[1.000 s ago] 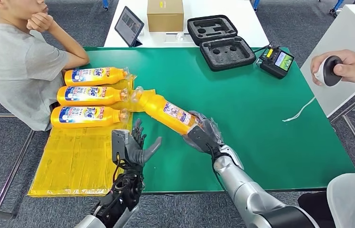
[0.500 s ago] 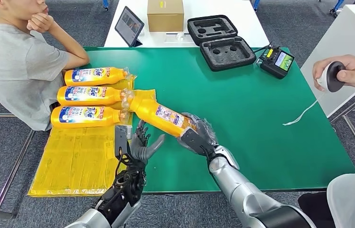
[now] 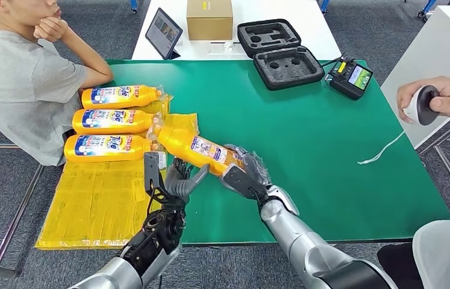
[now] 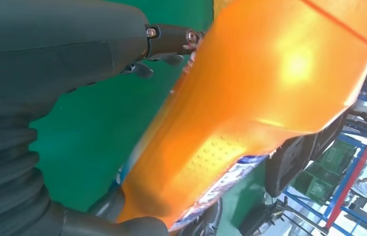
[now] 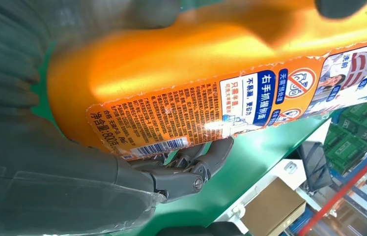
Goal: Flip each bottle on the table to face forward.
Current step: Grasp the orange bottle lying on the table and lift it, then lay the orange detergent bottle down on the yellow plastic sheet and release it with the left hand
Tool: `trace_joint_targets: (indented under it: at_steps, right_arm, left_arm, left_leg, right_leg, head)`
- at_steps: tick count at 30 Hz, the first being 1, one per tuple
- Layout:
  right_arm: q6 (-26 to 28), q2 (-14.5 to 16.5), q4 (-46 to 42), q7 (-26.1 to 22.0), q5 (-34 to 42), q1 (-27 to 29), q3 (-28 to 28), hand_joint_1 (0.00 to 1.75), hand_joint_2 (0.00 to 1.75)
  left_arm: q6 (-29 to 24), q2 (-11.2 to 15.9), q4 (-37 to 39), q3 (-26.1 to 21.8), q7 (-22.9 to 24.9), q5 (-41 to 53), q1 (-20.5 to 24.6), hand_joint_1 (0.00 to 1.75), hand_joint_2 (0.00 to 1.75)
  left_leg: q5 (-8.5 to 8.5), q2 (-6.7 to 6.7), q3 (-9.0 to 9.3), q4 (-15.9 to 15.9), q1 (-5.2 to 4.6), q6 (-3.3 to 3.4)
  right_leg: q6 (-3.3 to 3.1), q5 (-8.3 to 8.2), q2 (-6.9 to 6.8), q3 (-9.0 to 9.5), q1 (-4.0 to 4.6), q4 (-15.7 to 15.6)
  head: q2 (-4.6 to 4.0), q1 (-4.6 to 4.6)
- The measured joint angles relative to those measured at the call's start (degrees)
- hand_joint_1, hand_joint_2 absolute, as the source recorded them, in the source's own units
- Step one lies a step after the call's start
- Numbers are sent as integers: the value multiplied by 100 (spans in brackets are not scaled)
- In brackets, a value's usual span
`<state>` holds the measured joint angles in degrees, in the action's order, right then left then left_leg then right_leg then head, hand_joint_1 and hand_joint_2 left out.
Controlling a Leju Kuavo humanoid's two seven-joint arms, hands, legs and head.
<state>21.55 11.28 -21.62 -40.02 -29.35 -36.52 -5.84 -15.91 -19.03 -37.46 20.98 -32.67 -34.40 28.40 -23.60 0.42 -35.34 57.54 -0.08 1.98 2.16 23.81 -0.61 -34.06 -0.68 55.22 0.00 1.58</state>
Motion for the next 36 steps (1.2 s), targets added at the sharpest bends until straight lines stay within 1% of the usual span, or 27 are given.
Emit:
trace_joint_targets:
  at_steps: [7,20,29,36]
  right_arm:
    - [20,30,0,1,205,29,-153,175,175]
    - [13,129,-80,0,381,59,-415,175,175]
    - [-7,170,-83,-2,505,128,-539,175,175]
    - [91,186,-96,-2,673,189,-711,175,175]
  left_arm:
    - [168,-6,-2,-14,106,-171,6,0,175]
    - [115,-72,2,-19,106,-333,126,0,175]
    - [-53,-75,2,-45,-169,-383,167,0,175]
    - [-107,-75,2,-73,-273,-431,171,0,175]
  left_leg:
    - [0,0,0,0,0,0]
    - [0,0,0,0,0,0]
    - [0,0,0,0,0,0]
    - [0,0,1,0,0,0]
  right_leg:
    - [0,0,0,0,0,0]
    - [0,0,0,0,0,0]
    - [0,0,0,0,0,0]
    - [0,0,0,0,0,0]
  head:
    - [0,0]
    - [0,1]
    - [0,0]
    - [0,-1]
